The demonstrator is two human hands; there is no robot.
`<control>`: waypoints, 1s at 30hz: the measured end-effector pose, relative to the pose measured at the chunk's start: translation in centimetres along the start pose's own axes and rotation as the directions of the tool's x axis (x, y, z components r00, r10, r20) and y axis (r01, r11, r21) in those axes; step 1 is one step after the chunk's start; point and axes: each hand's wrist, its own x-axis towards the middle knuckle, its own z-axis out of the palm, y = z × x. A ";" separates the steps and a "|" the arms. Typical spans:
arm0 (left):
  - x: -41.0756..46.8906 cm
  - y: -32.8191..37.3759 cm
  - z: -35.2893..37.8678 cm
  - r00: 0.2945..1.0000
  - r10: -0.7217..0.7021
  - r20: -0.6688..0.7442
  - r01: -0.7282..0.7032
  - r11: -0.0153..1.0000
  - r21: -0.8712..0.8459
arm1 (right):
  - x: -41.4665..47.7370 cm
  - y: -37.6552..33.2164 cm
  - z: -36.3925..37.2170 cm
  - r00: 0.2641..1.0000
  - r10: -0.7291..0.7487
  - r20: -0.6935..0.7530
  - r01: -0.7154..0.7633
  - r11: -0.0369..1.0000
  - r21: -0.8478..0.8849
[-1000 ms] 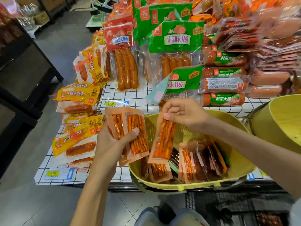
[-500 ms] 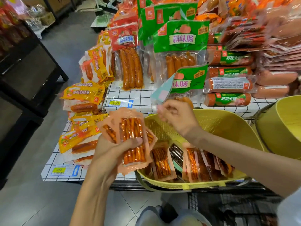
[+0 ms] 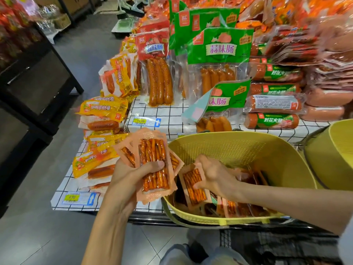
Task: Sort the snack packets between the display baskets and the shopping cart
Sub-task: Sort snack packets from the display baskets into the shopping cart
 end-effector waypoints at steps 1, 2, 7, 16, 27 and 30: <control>0.1 0.1 0.1 1.000 0.003 0.003 -0.003 1.000 0.004 | -0.1 -0.2 -0.4 1.000 0.027 -0.001 -0.027 0.992 0.122; 0.1 0.2 0.2 1.000 0.004 0.006 -0.004 1.000 0.014 | 0.1 -0.6 -0.9 0.997 0.078 0.010 -0.078 0.966 0.247; 0.4 0.6 0.2 1.000 -0.003 0.021 0.002 0.998 0.059 | 0.4 -1.1 -7.3 0.971 0.189 0.147 -0.238 0.690 0.683; 1.1 1.0 4.8 0.958 -0.050 0.281 -0.071 0.911 0.405 | -2.5 -6.6 -6.7 0.952 0.189 0.240 -0.277 0.203 0.939; 1.3 1.1 9.3 0.941 -0.075 0.329 -0.119 0.839 0.531 | -3.8 -4.8 -6.9 0.837 0.401 0.372 -0.456 0.136 0.879; 0.8 0.5 10.2 0.931 -0.056 0.362 -0.131 0.871 0.473 | -4.0 -4.5 -7.3 0.829 0.447 0.337 -0.427 0.115 0.897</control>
